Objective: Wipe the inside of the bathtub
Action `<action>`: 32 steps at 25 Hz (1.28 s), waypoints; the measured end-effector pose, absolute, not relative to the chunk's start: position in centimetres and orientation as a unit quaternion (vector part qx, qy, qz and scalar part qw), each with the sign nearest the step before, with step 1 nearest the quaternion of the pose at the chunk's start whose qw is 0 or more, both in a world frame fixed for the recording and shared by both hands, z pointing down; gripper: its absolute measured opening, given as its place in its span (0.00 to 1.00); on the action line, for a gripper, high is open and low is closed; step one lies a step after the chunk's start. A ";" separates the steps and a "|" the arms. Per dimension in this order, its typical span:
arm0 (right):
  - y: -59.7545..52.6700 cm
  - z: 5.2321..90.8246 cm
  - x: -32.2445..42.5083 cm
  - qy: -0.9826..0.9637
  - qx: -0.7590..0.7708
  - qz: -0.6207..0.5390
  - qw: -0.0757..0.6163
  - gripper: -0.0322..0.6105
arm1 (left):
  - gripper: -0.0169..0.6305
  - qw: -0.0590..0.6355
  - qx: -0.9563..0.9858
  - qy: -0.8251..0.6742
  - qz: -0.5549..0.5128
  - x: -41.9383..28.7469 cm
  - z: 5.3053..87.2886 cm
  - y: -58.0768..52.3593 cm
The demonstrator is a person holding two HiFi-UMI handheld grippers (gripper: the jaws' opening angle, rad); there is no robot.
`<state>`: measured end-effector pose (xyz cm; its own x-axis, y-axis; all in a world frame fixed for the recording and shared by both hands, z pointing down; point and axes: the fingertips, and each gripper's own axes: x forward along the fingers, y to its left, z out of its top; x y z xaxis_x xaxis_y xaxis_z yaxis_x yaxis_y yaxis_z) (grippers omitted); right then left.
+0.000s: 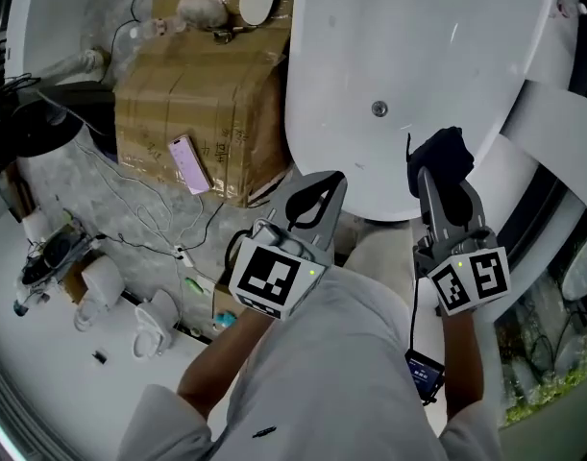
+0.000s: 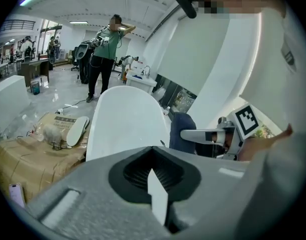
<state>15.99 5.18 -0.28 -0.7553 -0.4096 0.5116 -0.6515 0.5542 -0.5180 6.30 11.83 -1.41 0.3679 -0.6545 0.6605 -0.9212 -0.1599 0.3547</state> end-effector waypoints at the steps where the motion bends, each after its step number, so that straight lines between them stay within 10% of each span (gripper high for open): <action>1: 5.1 0.7 15.5 -0.863 0.306 0.365 0.170 0.13 | 0.02 0.374 0.735 -0.535 0.181 5.8 -0.6 11.5; 32: 2.2 26.9 7.9 -0.827 0.298 0.434 0.196 0.13 | 0.02 0.431 0.664 -0.582 0.186 -1.0 21.5 7.8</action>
<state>7.89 2.17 26.94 -0.7453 -0.3232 0.5831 -0.6634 0.4461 -0.6007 -1.04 7.81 21.47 0.2532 -0.6124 0.7489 -0.9331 0.0497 0.3561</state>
